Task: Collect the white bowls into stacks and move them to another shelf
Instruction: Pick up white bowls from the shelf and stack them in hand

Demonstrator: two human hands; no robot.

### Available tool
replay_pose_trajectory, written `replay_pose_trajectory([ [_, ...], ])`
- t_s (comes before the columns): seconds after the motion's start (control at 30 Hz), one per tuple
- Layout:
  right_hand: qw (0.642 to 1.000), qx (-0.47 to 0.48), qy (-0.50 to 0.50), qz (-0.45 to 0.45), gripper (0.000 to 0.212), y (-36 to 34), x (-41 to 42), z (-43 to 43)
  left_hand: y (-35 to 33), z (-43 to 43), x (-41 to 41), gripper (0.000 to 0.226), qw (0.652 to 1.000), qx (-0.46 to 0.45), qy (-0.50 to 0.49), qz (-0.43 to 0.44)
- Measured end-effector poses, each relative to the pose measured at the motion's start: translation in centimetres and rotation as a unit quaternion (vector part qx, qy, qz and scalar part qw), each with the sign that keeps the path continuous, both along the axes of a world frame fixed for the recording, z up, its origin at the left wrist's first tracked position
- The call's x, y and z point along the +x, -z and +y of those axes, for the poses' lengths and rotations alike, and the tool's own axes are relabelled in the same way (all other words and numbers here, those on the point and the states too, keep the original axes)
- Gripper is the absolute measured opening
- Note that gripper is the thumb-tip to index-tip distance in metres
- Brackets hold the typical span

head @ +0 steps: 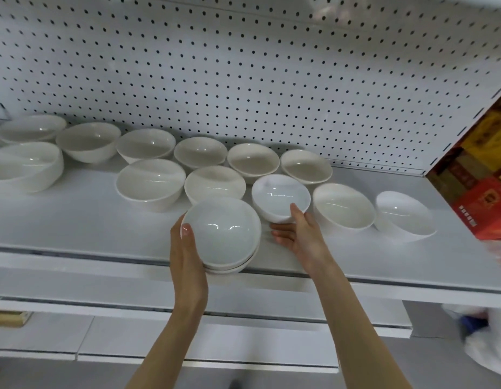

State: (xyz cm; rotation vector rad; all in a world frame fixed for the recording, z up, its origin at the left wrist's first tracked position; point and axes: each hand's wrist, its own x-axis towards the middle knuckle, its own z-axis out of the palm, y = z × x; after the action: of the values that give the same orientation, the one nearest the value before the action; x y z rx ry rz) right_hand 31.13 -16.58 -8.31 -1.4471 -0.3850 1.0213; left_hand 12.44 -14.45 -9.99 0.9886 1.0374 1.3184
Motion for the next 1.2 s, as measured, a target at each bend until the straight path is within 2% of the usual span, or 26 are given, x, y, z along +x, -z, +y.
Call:
replay_pose_trajectory([
  [0.1, 1.000, 0.011, 0.007, -0.007, 0.025, 0.4, 0.0, -0.3, 0.0, 0.0, -0.1, 0.055, 1.000, 0.005, 0.008, 0.006],
  [0.27, 0.999, 0.034, 0.003, -0.032, 0.031, 0.4, -0.1, -1.6, -0.1, -0.1, -0.3, 0.072, 0.999, 0.016, 0.030, 0.006],
  [0.47, 0.995, 0.087, -0.014, -0.042, 0.029, -2.6, -0.3, -2.6, 0.0, 0.0, -0.4, 0.067, 0.999, 0.006, 0.037, -0.027],
  [0.5, 0.994, 0.094, -0.021, -0.044, 0.028, -3.4, -0.4, -2.7, 0.0, 0.0, -0.4, 0.070, 0.999, 0.003, 0.038, -0.032],
  [0.63, 0.990, 0.095, -0.086, -0.058, 0.028, -6.4, -0.9, -3.2, -0.2, 0.3, -0.4, 0.108, 0.998, -0.009, 0.033, -0.049],
  [0.67, 0.987, 0.091, -0.113, -0.065, 0.027, -7.0, -1.2, -3.2, -0.2, 0.4, -0.5, 0.105, 0.998, -0.012, 0.038, -0.051],
  [0.77, 0.973, 0.067, -0.194, -0.103, 0.028, -8.1, -2.0, -3.0, -0.5, 0.2, -0.5, 0.065, 0.997, -0.021, 0.051, -0.062],
  [0.8, 0.968, 0.055, -0.216, -0.115, 0.030, -8.3, -2.3, -2.8, -0.5, 0.1, -0.5, 0.061, 0.996, -0.026, 0.049, -0.063],
  [0.9, 0.956, 0.019, -0.261, -0.130, 0.033, -8.6, -2.9, -2.2, -0.7, 0.2, -0.5, 0.067, 0.996, -0.044, 0.042, -0.064],
  [1.03, 0.940, -0.023, -0.295, -0.168, 0.032, -9.0, -3.2, -1.8, -0.8, 0.5, -0.4, 0.055, 0.996, -0.061, 0.024, -0.063],
  [1.13, 0.926, -0.042, -0.315, -0.206, 0.030, -9.1, -3.4, -1.5, -1.3, 0.4, -0.2, 0.067, 0.997, -0.049, 0.026, -0.056],
  [1.2, 0.919, -0.052, -0.322, -0.222, 0.028, -9.0, -3.5, -1.4, -1.5, 0.3, -0.1, 0.066, 0.997, -0.044, 0.025, -0.062],
])
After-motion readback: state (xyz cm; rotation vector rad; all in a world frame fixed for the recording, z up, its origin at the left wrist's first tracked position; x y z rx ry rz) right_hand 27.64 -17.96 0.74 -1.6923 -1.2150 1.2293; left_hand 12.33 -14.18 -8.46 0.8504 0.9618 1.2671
